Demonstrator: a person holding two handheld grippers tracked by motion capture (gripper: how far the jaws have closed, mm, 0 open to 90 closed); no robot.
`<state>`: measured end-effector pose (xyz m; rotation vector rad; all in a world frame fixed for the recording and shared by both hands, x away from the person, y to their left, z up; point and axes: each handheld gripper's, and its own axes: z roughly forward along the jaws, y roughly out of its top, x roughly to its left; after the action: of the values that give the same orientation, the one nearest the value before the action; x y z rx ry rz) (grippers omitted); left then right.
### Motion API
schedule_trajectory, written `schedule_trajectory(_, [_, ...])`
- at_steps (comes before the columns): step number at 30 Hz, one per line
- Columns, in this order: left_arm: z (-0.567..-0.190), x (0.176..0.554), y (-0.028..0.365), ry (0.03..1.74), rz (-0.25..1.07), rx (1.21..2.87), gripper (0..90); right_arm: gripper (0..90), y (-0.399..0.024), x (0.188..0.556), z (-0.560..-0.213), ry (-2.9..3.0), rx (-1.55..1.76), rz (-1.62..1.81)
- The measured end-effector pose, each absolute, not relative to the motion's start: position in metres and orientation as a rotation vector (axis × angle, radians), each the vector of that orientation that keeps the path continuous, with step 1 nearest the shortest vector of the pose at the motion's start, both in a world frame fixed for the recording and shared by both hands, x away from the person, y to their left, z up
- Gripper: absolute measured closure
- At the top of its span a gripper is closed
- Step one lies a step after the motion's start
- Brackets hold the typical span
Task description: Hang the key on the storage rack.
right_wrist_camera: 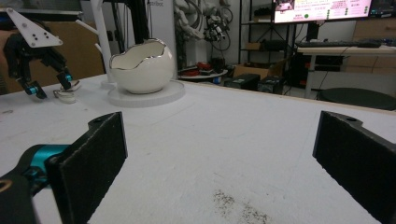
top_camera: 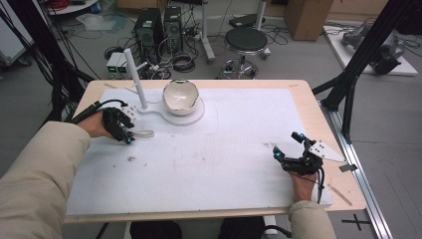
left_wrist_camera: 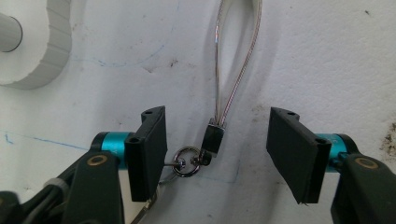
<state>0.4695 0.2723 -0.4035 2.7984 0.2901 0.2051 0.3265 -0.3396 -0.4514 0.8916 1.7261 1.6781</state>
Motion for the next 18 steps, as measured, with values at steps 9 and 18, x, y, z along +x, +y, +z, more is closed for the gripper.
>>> schedule_trajectory(9, [-0.4030, 0.4697, 0.2738, 0.278, 0.203, 2.821, 54.0, 2.0, -0.3396, 0.3266, -0.4514, 1.726, 0.890, 1.678])
schedule_trajectory(18, [-0.4038, 0.4702, 0.2737, 0.267, 0.218, 2.841, 66.8, 2.0, -0.3397, 0.3267, -0.4514, 1.725, 0.889, 1.679])
